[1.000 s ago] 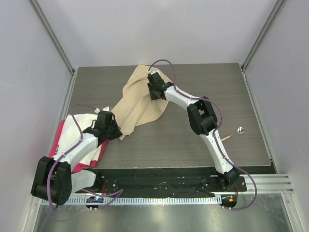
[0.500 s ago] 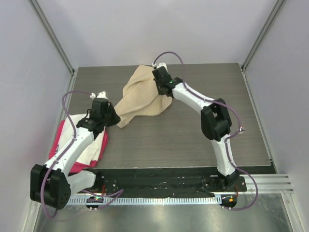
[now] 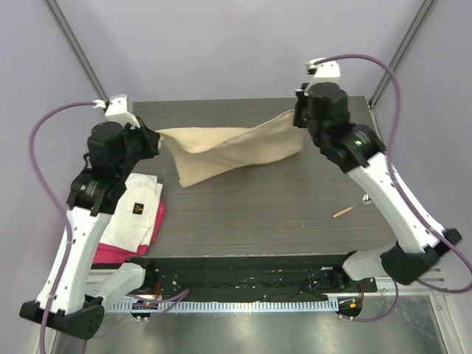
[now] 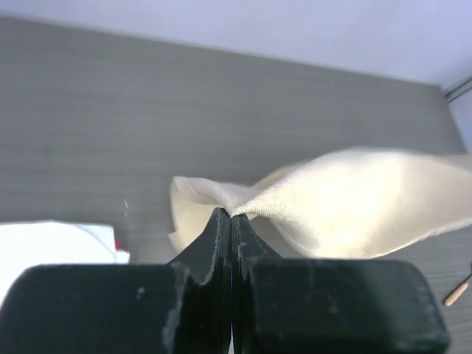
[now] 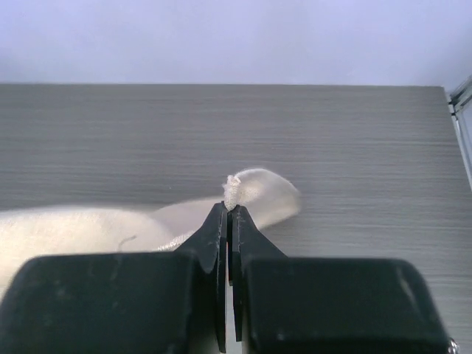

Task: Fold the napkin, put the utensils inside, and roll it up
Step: Flatten out the napkin at the center of the board.

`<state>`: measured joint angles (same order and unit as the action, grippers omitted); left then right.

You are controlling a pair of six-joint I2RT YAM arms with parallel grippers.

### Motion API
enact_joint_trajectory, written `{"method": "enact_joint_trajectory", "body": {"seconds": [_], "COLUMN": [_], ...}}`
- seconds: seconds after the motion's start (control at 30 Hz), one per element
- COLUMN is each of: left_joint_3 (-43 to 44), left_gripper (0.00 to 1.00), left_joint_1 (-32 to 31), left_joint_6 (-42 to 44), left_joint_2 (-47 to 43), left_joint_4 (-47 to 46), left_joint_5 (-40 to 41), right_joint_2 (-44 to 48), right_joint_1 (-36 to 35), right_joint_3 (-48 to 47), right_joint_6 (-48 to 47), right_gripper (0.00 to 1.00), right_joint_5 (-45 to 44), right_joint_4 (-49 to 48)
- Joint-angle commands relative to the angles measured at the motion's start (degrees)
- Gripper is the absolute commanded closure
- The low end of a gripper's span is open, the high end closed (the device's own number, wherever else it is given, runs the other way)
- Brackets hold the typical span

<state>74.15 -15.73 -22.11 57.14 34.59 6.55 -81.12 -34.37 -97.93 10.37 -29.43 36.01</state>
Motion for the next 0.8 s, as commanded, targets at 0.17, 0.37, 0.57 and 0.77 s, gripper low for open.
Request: {"method": "enact_joint_trajectory", "body": {"seconds": [0.17, 0.37, 0.57, 0.77], "left_joint_3": [18.5, 25.3, 24.4, 23.2], "left_gripper": [1.0, 1.0, 1.0, 1.0], "left_joint_1": [0.3, 0.3, 0.3, 0.3], "left_joint_6": [5.1, 3.0, 0.7, 0.5], "left_joint_2": [-8.7, -9.6, -3.9, 7.8], "left_joint_4": [9.4, 9.4, 6.3, 2.4], "left_joint_5": [-3.5, -6.2, -13.9, -10.6], "right_joint_2": [19.5, 23.4, 18.4, 8.5], "right_joint_1": [0.2, 0.2, 0.3, 2.5], "right_joint_3": [-6.7, -11.9, -11.8, -10.3], "right_joint_6": [4.8, 3.5, 0.2, -3.6], "right_gripper": [0.99, 0.99, 0.99, 0.99], "right_joint_5": [2.3, 1.0, -1.6, -7.2], "right_joint_4": [11.7, 11.4, 9.0, 3.5]}}
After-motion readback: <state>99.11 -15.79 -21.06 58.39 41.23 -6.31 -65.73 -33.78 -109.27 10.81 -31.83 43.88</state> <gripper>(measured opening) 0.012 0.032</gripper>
